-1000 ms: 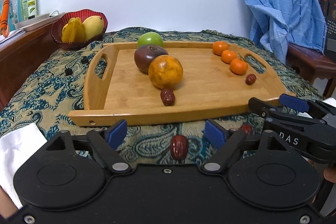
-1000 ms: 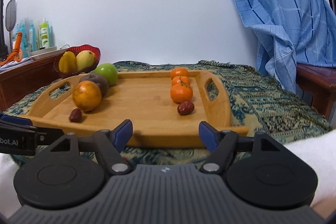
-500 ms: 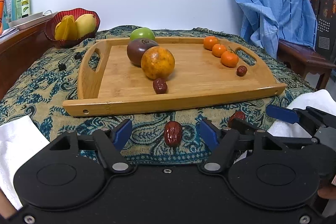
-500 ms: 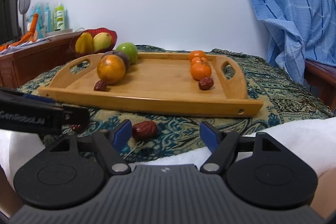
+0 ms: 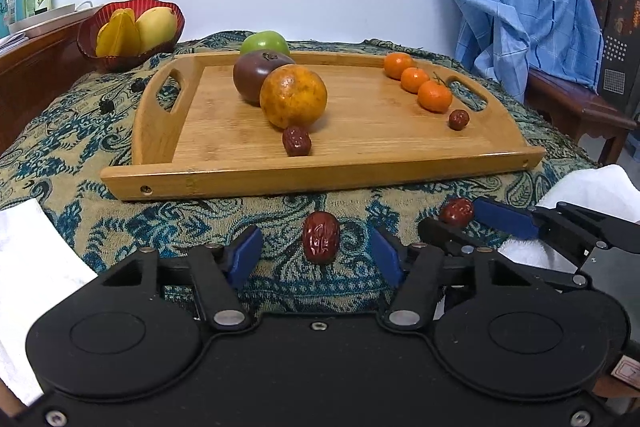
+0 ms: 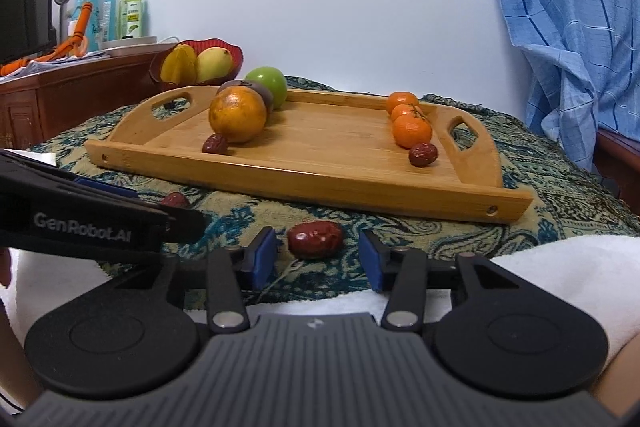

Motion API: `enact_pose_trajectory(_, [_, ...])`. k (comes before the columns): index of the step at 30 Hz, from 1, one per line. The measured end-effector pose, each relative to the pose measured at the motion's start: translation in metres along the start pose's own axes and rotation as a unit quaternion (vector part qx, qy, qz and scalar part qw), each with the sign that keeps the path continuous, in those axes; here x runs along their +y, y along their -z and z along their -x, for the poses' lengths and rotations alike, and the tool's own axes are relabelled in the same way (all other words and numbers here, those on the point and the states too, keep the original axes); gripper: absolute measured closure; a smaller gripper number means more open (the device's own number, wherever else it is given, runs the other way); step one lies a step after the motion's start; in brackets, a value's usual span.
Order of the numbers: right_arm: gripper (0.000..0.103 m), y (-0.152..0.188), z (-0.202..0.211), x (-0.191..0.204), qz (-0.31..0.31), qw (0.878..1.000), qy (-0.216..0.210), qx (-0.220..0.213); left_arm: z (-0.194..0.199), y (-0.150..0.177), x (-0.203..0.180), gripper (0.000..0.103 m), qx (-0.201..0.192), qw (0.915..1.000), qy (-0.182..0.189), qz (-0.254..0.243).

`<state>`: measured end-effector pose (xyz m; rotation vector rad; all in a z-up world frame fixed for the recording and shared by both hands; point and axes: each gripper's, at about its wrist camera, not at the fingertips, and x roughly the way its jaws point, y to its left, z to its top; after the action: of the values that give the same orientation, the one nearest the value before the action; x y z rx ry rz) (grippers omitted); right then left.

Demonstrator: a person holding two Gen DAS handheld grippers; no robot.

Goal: Organize fruits
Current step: 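Move both tools back toward the remaining red dates, then grasp a red date with left gripper while right gripper grasps another date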

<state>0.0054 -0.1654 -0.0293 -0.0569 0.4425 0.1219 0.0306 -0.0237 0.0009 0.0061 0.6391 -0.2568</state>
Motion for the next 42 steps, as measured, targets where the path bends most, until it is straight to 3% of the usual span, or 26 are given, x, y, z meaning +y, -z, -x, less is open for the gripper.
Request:
enact_pose_trajectory(8, [0.058, 0.000, 0.004, -0.002, -0.015, 1.000, 0.006, -0.012, -0.004, -0.003, 0.003, 0.057, -0.001, 0.9999, -0.010, 0.006])
enact_pose_trajectory(19, [0.060, 0.005, 0.016, -0.001, -0.019, 1.000, 0.013, -0.010, -0.002, 0.004, 0.000, 0.062, 0.004, 0.9999, 0.005, -0.013])
enact_pose_trajectory(33, [0.060, 0.011, 0.024, 0.003, -0.002, 1.000, 0.029, 0.001, -0.003, 0.006, -0.006, 0.068, 0.003, 0.9997, -0.002, -0.023])
enact_pose_trajectory(38, [0.065, 0.011, 0.023, 0.003, -0.007, 1.000, 0.029, 0.001, -0.004, 0.007, -0.010, 0.071, 0.001, 0.9996, -0.006, -0.029])
enact_pose_trajectory(42, [0.068, 0.011, 0.023, 0.002, -0.012, 0.999, 0.030, 0.000, -0.003, 0.006, -0.011, 0.081, -0.001, 0.9994, -0.010, -0.032])
